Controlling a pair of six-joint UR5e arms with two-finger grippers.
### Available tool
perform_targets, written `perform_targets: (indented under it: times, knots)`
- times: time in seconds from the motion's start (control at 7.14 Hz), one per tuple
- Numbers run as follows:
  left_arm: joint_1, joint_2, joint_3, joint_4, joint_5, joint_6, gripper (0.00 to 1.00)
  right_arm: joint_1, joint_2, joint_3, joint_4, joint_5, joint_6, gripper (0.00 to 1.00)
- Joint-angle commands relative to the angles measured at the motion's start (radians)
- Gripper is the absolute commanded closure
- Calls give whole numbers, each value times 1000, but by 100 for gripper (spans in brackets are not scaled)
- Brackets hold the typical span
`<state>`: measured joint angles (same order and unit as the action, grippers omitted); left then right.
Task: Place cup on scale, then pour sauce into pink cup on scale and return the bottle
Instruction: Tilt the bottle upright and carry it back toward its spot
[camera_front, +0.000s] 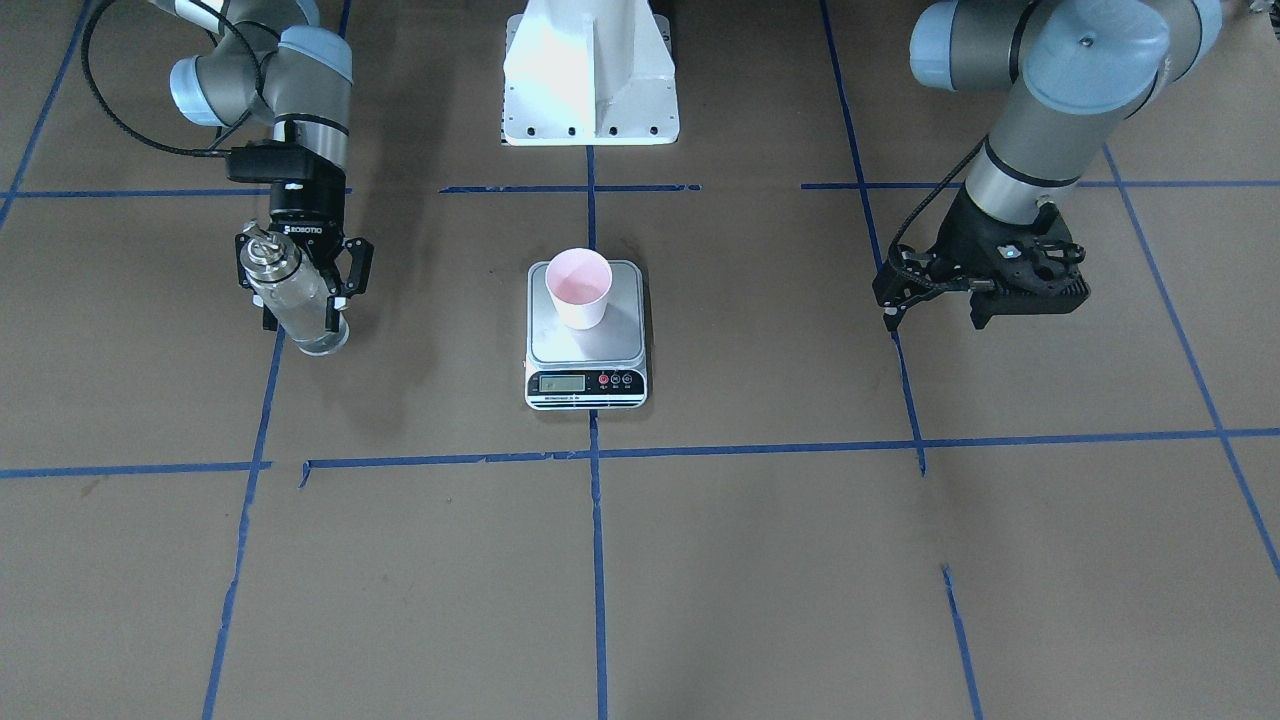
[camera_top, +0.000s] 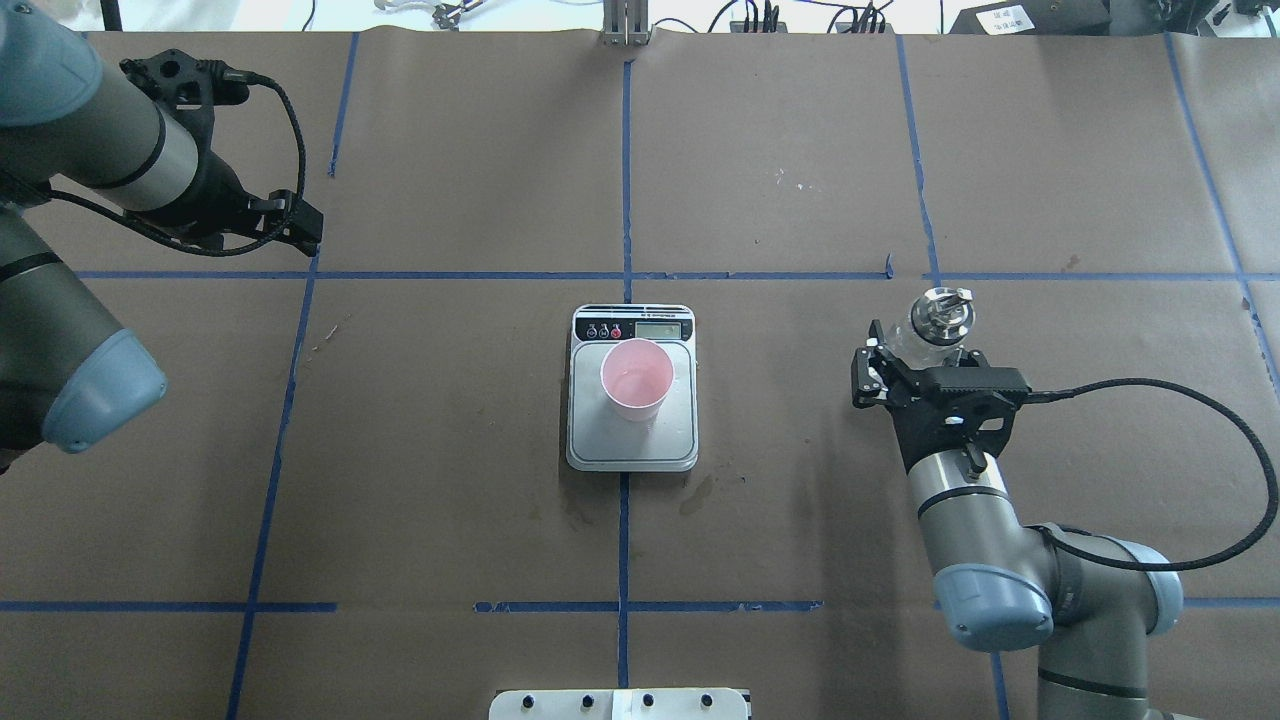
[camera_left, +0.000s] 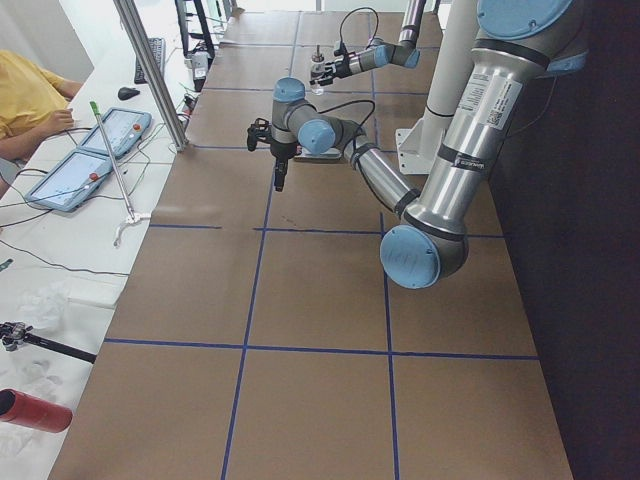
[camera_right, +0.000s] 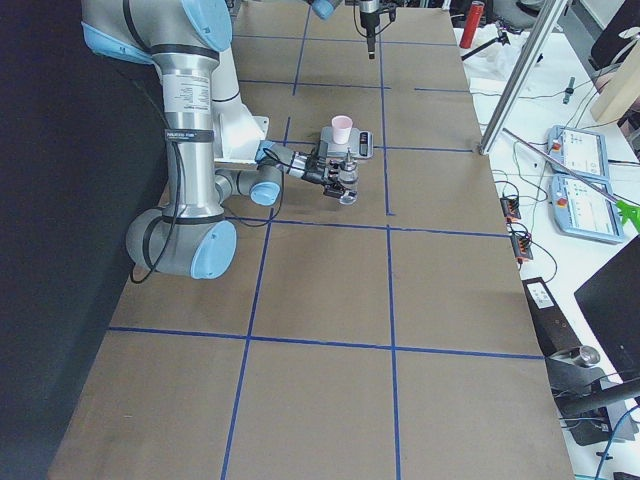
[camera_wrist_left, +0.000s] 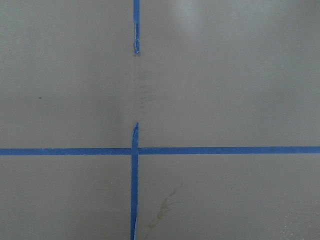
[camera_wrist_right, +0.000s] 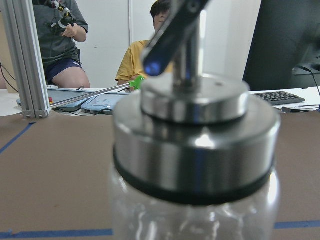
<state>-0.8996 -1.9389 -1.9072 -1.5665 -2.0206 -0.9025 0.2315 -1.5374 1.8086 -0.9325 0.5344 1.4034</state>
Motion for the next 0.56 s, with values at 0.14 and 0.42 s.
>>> perform_targets:
  times: [0.14,0.42]
  knots:
    - [-77,72,-53,-9,-76,165,0,2,-20,-17,4,1,40,100]
    - [-262,177,-58,-9,-177,407,0,-1,-20,-55,4,3,43,100]
